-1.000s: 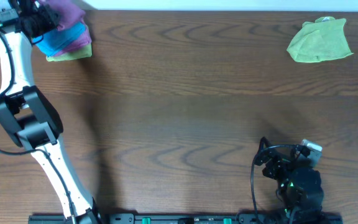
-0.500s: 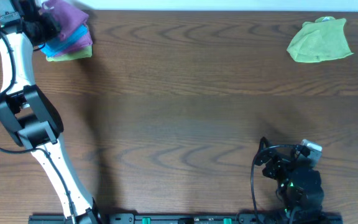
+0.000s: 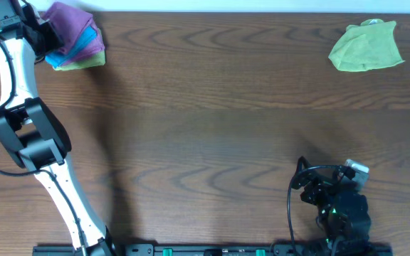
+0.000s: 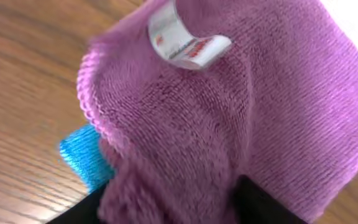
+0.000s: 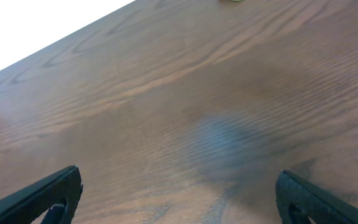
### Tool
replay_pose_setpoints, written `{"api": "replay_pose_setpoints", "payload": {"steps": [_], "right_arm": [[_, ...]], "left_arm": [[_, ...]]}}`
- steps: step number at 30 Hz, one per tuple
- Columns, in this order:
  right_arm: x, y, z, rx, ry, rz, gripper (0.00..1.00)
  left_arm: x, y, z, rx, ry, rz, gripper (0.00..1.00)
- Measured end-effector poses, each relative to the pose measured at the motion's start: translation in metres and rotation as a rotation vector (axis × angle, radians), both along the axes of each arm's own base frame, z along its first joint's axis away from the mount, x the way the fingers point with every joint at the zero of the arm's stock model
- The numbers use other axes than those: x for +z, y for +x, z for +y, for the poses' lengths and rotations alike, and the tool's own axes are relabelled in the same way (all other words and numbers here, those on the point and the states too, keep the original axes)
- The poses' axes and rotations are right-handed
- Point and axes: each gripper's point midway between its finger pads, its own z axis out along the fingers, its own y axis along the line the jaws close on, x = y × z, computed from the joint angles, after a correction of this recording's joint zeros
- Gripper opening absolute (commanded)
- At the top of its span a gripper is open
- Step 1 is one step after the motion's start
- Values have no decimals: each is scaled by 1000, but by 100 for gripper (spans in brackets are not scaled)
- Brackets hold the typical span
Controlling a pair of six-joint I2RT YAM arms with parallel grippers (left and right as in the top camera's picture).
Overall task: Fold the cloth
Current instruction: 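Lower the pink cloth onto the cloth stack and adjust it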
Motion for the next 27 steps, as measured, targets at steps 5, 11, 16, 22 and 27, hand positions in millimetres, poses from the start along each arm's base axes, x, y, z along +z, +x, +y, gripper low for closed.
{"api": "replay_pose_setpoints", "payload": {"steps": [5, 11, 16, 22, 27], "right_arm": [[0, 0, 0, 0, 0, 0, 99], [0, 0, 0, 0, 0, 0, 99], [0, 0, 0, 0, 0, 0, 99], [0, 0, 0, 0, 0, 0, 99], [0, 0, 0, 0, 0, 0, 99]], "left_arm": [[-1, -1, 0, 6, -3, 7, 68], [-5, -7, -2, 8, -12, 34, 68], [1, -10, -2, 9, -11, 36, 71], [64, -8, -10, -19, -7, -79, 54], [140, 9, -32, -141, -41, -310, 6]]}}
